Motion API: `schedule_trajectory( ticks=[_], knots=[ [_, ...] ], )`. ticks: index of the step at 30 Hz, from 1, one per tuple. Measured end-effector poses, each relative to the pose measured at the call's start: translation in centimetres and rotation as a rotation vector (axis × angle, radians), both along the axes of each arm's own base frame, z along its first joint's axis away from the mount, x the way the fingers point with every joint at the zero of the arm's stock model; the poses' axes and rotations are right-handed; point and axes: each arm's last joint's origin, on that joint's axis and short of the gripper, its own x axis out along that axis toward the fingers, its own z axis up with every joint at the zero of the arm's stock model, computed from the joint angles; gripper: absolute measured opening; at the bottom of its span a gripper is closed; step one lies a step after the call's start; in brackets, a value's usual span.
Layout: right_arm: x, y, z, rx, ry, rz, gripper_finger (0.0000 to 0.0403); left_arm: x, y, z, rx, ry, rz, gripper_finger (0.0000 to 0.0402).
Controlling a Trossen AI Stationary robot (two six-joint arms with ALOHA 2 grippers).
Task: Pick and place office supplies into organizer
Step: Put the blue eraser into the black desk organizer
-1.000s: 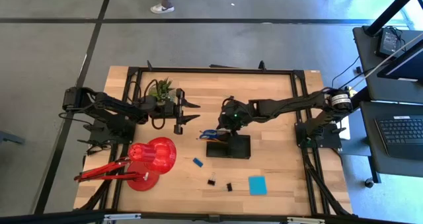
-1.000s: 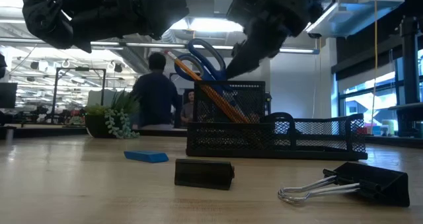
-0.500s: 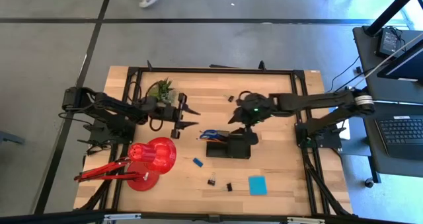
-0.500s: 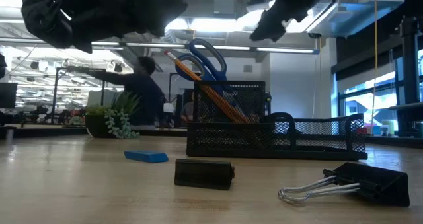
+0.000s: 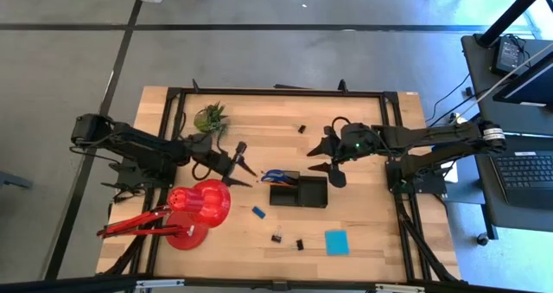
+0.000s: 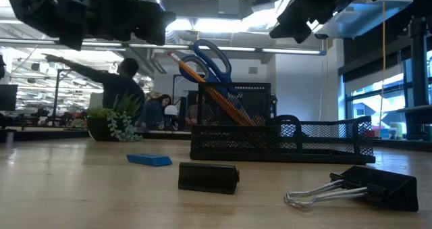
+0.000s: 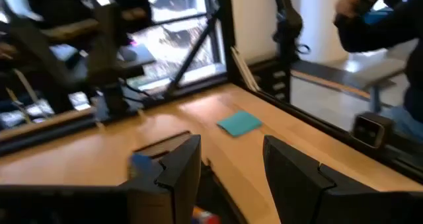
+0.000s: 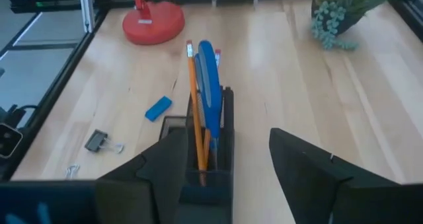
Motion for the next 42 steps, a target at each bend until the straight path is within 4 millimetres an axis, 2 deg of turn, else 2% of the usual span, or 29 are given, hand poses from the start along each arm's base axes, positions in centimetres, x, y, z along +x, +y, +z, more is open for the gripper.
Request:
schedule_trajectory(
  ticks=[4, 11, 25, 42],
  knots=[
    [0.2, 0.0, 0.2, -0.002, -0.025, 0.0, 0.0217, 0.2, -1.3, 0.2, 0.027, 0.08, -0.032, 0.0157],
    [0.3, 0.0, 0.4, 0.001, -0.046, -0.001, 0.0217, 0.3, -3.1, -0.3, 0.136, 0.216, 0.04, 0.0157],
    [0.4, 0.0, 0.7, 0.01, -0.082, -0.007, 0.0217, -0.3, -5.5, -0.8, 0.199, 0.256, -0.021, 0.0157],
    [0.7, -0.1, 1.2, 0.031, -0.135, -0.061, 0.0217, 1.5, -6.3, -5.4, 0.228, 0.39, -0.039, 0.0157]
  ],
)
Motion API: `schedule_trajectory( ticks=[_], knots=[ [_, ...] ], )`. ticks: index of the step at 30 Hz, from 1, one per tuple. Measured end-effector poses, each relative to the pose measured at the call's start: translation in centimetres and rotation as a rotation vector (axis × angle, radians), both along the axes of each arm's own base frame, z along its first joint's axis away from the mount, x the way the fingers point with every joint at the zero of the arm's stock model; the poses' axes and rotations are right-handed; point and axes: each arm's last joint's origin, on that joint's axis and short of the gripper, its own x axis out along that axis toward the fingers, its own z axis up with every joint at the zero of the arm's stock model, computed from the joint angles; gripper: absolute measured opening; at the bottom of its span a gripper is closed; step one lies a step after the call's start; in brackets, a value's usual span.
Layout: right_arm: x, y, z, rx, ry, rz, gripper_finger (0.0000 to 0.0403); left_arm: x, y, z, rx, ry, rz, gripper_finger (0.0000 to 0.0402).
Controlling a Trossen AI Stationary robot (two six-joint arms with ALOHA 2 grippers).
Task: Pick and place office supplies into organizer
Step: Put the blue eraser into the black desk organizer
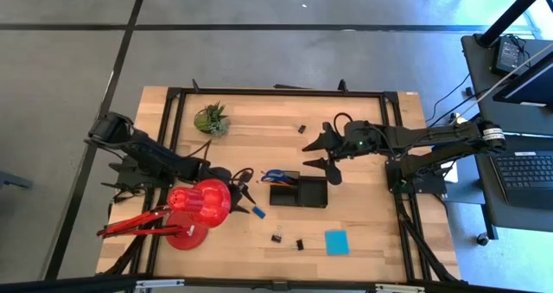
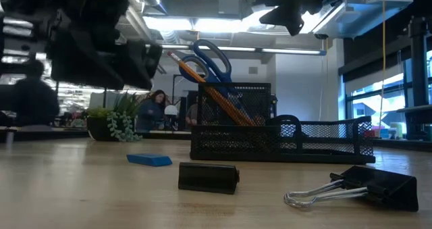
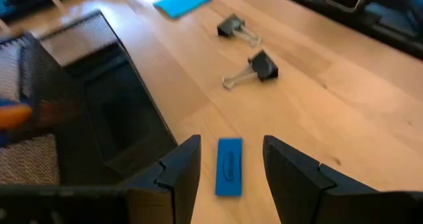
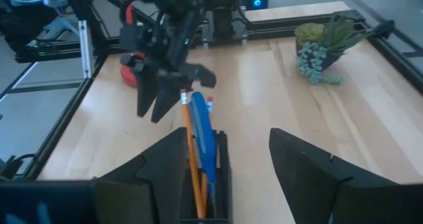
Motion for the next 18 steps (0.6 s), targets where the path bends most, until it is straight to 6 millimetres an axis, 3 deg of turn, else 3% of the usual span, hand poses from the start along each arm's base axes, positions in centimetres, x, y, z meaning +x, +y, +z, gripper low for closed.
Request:
schedule_trajectory(
  ticks=[18],
  knots=[
    [0.0, -0.1, 0.1, -0.015, -0.009, -0.033, 0.0217, 1.6, 0.0, -4.3, -0.036, 0.042, 0.085, 0.0157]
  ],
)
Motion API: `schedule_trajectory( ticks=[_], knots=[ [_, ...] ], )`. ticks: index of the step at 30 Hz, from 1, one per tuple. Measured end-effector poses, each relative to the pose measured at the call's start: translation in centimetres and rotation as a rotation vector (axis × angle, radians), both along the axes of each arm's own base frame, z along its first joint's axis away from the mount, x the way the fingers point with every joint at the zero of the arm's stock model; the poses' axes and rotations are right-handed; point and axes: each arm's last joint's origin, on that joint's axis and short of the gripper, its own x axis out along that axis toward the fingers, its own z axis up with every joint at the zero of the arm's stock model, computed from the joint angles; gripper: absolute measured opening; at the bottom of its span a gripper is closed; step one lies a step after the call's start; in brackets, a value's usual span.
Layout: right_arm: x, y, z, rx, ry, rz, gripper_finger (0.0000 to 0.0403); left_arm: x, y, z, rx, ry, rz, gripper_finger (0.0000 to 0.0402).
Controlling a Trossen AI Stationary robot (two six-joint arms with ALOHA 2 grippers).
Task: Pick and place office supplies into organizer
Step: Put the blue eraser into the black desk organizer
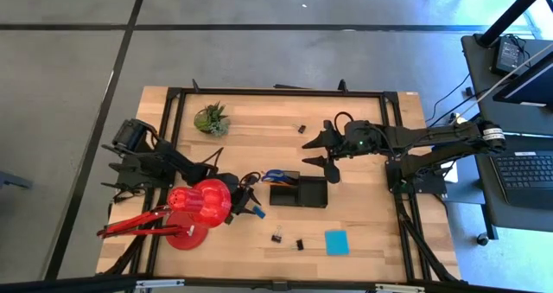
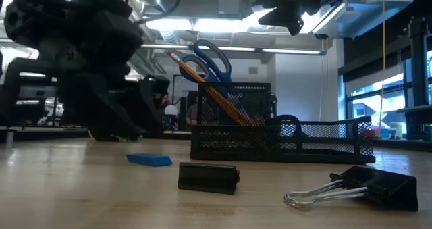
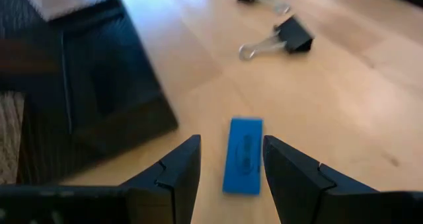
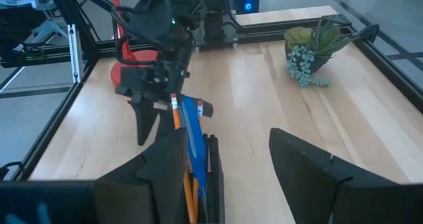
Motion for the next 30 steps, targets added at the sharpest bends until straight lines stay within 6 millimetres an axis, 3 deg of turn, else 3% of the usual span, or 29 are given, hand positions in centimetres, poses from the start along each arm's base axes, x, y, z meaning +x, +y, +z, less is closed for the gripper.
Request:
schedule_trajectory(
  ticks=[10, 30],
  knots=[
    [0.0, 0.0, 0.0, 0.0, 0.0, 0.0, 0.0217, 0.3, 0.6, -1.5, -0.048, 0.059, 0.028, 0.0157],
    [0.0, 0.0, 0.0, 0.001, 0.001, 0.0, 0.0217, 0.3, 0.5, -1.3, -0.058, 0.035, 0.036, 0.0157]
  ],
)
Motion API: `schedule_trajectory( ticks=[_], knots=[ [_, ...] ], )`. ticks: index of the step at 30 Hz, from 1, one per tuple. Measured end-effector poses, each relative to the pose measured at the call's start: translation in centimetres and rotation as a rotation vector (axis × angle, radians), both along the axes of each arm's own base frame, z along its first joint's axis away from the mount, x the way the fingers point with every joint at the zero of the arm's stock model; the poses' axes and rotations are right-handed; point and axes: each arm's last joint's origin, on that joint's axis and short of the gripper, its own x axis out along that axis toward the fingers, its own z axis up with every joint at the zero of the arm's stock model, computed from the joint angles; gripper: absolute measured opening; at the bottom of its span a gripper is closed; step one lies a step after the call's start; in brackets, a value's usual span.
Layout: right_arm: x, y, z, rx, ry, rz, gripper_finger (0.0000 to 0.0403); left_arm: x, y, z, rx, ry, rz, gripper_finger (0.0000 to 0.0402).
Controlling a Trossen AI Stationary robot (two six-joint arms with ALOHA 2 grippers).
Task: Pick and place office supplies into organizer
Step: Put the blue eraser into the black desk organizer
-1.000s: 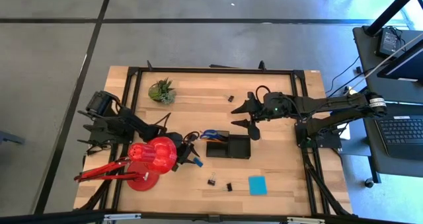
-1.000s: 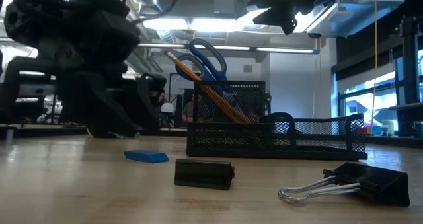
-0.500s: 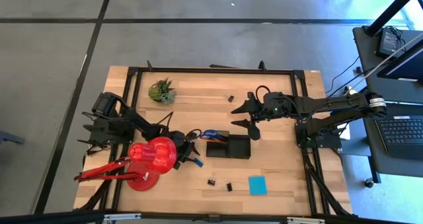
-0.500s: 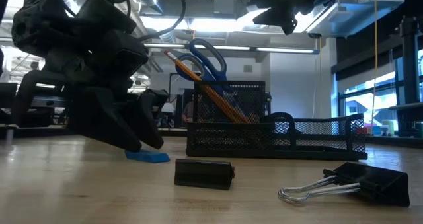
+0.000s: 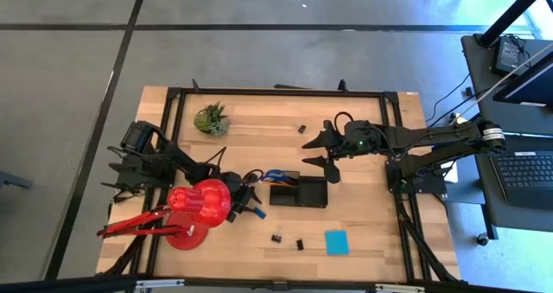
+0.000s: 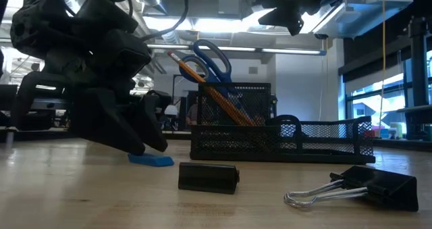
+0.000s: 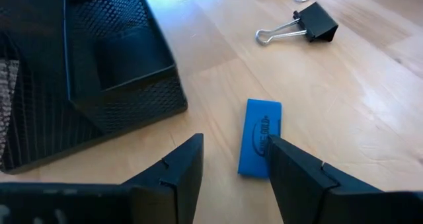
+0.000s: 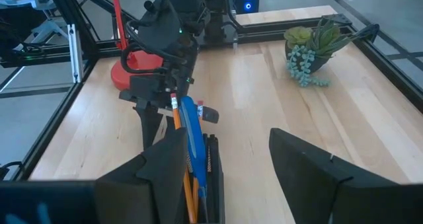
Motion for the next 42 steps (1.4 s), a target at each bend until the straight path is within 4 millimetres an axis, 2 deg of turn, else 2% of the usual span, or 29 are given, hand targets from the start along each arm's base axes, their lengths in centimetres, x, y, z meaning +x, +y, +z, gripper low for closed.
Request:
schedule_trajectory(
  ticks=[19, 28, 42],
  knots=[
    [0.0, 0.0, 0.01, 0.0, 0.0, 0.0, 0.0217, -0.04, -0.84, 0.37, -0.059, -0.03, -0.092, 0.0157],
    [0.0, 0.0, 0.01, 0.0, 0.0, 0.0, 0.0217, -0.14, -0.67, 0.06, -0.004, -0.006, -0.026, 0.0157],
    [0.01, 0.0, 0.0, 0.0, 0.0, 0.0, 0.0217, -0.25, -0.71, -0.12, -0.032, 0.025, -0.012, 0.0157]
  ],
)
